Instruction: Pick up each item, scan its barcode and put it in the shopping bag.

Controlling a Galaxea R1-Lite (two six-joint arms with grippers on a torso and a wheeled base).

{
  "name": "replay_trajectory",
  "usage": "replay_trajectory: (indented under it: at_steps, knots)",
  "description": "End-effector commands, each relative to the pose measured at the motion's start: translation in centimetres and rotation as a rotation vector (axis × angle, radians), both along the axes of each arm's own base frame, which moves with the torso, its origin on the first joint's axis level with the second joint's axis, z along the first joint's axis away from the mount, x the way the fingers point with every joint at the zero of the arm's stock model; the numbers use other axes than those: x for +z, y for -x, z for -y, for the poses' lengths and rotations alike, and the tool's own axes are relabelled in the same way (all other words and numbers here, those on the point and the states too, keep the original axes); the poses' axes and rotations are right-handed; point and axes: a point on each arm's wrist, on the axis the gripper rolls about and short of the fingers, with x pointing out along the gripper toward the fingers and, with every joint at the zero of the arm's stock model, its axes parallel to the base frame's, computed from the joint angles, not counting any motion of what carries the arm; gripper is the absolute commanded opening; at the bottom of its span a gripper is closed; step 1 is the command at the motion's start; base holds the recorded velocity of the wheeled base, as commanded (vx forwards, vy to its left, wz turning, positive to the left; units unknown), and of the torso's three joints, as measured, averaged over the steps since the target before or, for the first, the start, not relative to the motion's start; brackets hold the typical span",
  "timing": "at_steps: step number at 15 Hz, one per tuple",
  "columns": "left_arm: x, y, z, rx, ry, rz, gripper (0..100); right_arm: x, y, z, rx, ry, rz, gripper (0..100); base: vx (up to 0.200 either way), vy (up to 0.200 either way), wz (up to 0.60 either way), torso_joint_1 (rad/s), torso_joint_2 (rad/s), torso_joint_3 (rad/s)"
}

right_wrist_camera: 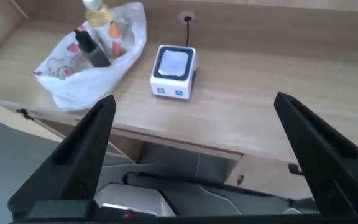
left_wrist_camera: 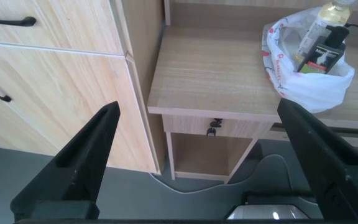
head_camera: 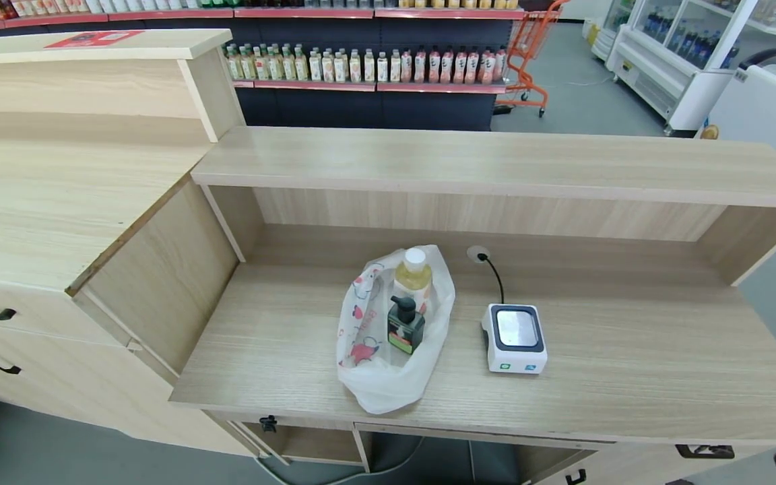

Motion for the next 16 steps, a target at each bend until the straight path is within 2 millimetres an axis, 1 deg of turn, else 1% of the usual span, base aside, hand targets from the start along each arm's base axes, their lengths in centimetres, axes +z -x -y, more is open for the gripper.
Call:
replay_trajectory:
  at_steps: [1,3,15,16]
  knots:
    - [0.01,-0.01,0.0,0.0,0.0,-0.001,100,-5.5,3.77,0.24,-0.095,0.049,0.087,100,0.0,0.0,0.0,0.0,0.0,0.0]
    - [0.01,-0.01,0.0,0.002,0.0,-0.001,100,-5.85,3.77,0.32,-0.134,0.017,0.049,100,0.0,0.0,0.0,0.0,0.0,0.0]
    - [0.02,-0.01,0.0,0.002,0.015,0.001,100,-5.87,3.78,0.33,-0.135,0.014,0.049,100,0.0,0.0,0.0,0.0,0.0,0.0]
    - [0.01,-0.01,0.01,0.0,-0.007,-0.001,100,-5.87,3.78,0.33,-0.135,0.014,0.049,100,0.0,-0.2,0.0,0.002,0.01,0.002]
